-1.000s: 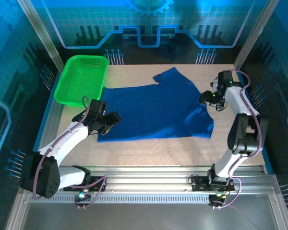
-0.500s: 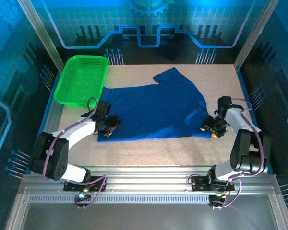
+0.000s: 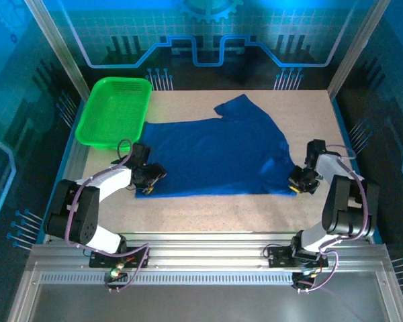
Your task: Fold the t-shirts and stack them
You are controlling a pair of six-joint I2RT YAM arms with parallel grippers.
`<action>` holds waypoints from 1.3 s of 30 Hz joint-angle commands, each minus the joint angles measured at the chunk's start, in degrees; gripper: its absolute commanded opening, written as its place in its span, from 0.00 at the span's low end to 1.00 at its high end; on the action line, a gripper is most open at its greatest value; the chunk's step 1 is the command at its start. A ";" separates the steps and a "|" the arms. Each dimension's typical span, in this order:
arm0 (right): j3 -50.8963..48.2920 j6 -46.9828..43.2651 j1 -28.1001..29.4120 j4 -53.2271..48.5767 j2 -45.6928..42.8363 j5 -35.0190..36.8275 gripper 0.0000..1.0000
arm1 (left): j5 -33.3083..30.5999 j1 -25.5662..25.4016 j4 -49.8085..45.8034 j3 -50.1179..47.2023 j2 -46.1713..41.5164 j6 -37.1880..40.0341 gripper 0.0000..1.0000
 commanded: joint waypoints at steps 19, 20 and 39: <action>-8.53 8.26 -8.87 -4.29 -13.38 4.34 0.19 | -1.61 1.39 -3.97 0.92 -2.00 3.58 0.70; -7.77 8.21 -8.76 -5.32 -15.33 4.72 0.27 | -1.66 0.37 -4.82 2.86 -3.10 4.38 0.71; 8.42 -1.81 10.08 3.17 -10.86 -10.21 0.76 | 2.61 -9.99 -3.29 22.66 -1.63 11.39 0.74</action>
